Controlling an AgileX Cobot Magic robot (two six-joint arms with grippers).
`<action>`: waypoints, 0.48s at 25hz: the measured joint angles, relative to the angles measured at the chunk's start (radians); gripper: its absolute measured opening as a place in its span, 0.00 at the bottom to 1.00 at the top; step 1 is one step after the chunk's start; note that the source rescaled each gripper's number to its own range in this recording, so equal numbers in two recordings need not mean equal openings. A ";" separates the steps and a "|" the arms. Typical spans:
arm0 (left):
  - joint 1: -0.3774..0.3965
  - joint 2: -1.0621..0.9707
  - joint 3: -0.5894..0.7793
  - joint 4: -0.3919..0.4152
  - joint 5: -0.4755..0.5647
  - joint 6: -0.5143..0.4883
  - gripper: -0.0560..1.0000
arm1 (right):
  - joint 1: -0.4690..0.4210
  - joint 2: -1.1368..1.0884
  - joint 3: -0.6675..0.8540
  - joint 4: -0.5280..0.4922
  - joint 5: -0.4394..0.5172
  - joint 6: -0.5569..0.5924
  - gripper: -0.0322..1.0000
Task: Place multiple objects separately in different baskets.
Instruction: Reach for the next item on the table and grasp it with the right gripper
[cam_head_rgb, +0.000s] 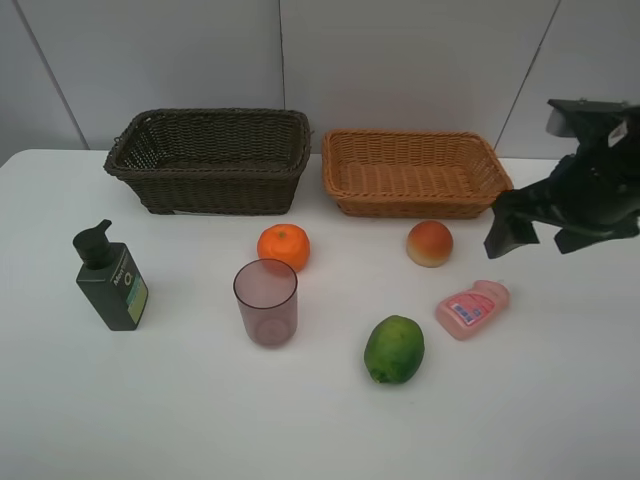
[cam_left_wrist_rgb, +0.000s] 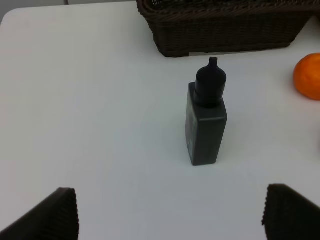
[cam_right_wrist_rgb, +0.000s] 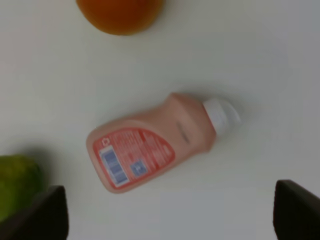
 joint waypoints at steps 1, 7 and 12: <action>0.000 0.000 0.000 0.000 0.000 0.000 0.96 | 0.011 0.040 -0.023 0.000 -0.001 0.011 0.72; 0.000 0.000 0.000 0.000 0.000 0.000 0.96 | 0.069 0.214 -0.135 0.000 -0.091 0.043 0.75; 0.000 0.000 0.000 0.000 0.000 0.000 0.96 | 0.115 0.280 -0.138 -0.037 -0.244 0.135 0.75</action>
